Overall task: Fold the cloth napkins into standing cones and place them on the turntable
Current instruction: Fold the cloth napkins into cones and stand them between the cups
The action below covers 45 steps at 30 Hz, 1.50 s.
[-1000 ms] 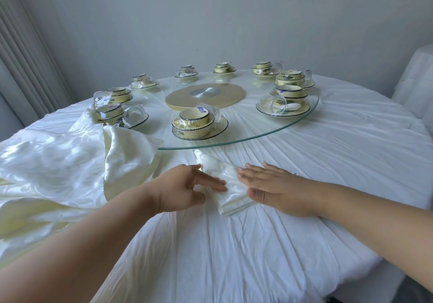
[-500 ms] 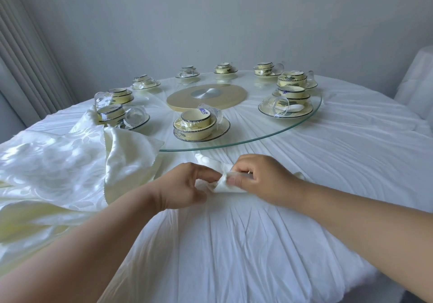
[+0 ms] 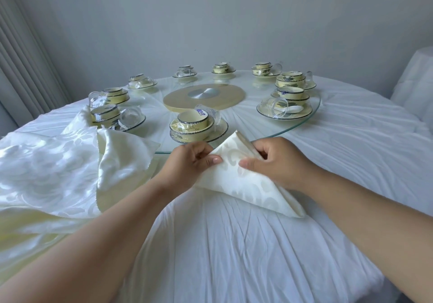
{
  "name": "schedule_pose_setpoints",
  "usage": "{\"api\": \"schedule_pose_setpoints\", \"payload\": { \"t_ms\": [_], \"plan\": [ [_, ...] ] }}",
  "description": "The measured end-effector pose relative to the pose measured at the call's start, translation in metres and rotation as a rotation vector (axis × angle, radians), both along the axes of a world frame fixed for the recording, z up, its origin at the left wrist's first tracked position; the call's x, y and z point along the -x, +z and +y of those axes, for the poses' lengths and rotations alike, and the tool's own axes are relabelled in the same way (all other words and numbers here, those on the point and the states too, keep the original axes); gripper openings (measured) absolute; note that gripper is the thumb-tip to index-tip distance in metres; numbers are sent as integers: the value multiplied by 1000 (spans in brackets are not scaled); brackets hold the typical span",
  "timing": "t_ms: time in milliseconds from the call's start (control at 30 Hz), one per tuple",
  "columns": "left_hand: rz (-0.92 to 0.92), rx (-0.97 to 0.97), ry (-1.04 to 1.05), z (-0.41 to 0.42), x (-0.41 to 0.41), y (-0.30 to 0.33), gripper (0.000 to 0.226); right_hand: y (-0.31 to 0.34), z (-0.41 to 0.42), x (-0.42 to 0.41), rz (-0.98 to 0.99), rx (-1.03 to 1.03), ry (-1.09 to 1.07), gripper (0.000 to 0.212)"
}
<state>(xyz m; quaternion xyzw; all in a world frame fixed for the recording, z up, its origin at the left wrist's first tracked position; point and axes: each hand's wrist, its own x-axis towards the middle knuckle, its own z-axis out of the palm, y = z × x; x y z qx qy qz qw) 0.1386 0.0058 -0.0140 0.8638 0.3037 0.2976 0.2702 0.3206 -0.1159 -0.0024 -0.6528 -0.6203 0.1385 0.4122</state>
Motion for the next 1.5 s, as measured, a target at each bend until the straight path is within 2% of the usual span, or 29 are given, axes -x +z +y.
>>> {"api": "schedule_pose_setpoints", "payload": {
  "t_ms": [67,200,267,367,500,700,767,900,967,1067,1300,1500],
  "plan": [
    [-30,39,26,0,-4,0,24,4,-1,-4,43,-13,-36,40],
    [-76,-39,172,-2,-13,-3,39,20,-4,-22,149,-72,-123,49],
    [-50,-31,169,-5,-22,-4,47,33,-10,-35,110,-104,-201,41],
    [117,-72,86,-7,-37,-6,59,46,-18,-54,37,-155,-338,32],
    [325,-283,-5,-6,-50,-14,65,47,-6,-66,30,-199,-449,33],
    [467,-361,86,-1,-59,-20,80,50,44,-64,-48,-195,-527,36],
    [466,-371,106,1,-60,-20,85,51,58,-59,-58,-179,-548,41],
    [461,-373,140,2,-54,-19,71,49,79,-49,-81,-154,-583,47],
    [444,-368,132,7,-48,-18,79,48,90,-45,-68,-148,-590,47],
    [397,-343,122,16,-37,-21,86,46,108,-41,-82,-123,-589,42],
    [271,-175,102,25,-7,-20,70,39,149,-26,-125,-88,-542,19],
    [209,-150,99,33,7,-25,64,30,175,-8,-183,-60,-550,21]
  ]
}}
